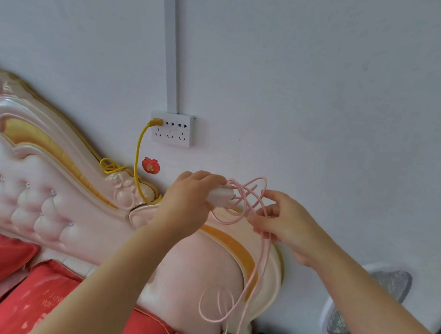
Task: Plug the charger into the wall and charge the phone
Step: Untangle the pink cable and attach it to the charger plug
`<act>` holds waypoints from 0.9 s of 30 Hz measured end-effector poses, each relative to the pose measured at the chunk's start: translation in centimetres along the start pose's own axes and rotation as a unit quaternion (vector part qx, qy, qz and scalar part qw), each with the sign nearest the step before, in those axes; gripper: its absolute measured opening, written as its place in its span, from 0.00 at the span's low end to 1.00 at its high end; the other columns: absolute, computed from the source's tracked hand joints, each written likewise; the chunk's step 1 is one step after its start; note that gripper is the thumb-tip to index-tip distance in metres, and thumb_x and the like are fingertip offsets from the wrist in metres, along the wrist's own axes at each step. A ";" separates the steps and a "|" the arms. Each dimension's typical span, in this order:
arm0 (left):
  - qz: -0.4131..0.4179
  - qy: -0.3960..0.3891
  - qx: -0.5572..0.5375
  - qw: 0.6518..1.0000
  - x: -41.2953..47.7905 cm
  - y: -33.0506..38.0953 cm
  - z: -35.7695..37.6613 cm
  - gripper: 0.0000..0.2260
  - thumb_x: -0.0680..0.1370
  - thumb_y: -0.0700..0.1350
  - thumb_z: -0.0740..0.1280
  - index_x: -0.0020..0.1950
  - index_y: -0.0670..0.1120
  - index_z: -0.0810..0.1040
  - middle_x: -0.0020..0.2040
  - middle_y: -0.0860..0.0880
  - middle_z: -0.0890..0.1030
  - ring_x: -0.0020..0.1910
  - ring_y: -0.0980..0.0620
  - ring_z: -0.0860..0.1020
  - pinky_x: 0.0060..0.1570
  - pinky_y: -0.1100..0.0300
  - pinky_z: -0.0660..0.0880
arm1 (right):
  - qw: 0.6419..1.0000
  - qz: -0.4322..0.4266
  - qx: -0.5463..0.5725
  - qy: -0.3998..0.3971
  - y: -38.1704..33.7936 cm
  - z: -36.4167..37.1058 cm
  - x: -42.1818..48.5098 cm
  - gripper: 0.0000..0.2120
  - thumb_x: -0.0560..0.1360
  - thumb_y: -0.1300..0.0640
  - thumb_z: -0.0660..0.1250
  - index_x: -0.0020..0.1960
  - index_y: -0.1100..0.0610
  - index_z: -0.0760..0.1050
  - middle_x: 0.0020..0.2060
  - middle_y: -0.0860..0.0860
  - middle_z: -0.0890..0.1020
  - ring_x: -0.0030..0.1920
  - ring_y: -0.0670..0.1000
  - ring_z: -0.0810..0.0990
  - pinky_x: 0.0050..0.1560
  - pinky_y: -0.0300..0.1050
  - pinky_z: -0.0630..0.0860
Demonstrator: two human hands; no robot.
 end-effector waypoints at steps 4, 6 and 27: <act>0.017 -0.057 -0.046 0.997 -0.1 -0.7 -0.7 0.21 0.68 0.38 0.71 0.59 0.53 0.76 0.55 0.53 0.79 0.51 0.50 0.72 0.48 0.58 0.67 | 0.988 -0.068 -0.054 0.130 -0.8 -2.6 0.7 0.13 0.72 0.62 0.69 0.56 0.55 0.77 0.36 0.49 0.82 0.34 0.47 0.81 0.43 0.43 0.77; 0.027 -0.082 -0.092 0.992 -0.3 -0.5 -1.2 0.21 0.66 0.38 0.73 0.55 0.56 0.77 0.49 0.60 0.77 0.49 0.52 0.75 0.49 0.60 0.72 | 0.969 -0.109 -0.109 0.192 -1.2 -3.7 1.1 0.15 0.73 0.62 0.67 0.59 0.54 0.75 0.37 0.47 0.81 0.37 0.47 0.81 0.46 0.42 0.76; -0.061 0.043 -0.167 0.983 1.0 1.3 -0.5 0.22 0.65 0.35 0.72 0.56 0.52 0.76 0.49 0.53 0.77 0.47 0.48 0.76 0.47 0.52 0.77 | 0.990 0.063 0.064 -0.111 4.2 2.1 0.3 0.12 0.80 0.55 0.57 0.57 0.55 0.76 0.50 0.49 0.81 0.53 0.48 0.80 0.57 0.42 0.73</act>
Point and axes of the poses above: each hand's wrist, its own x-axis towards the middle knuckle, its own z-axis out of the palm, y = z × x, the point moved 3 cm from there along x, towards the middle knuckle
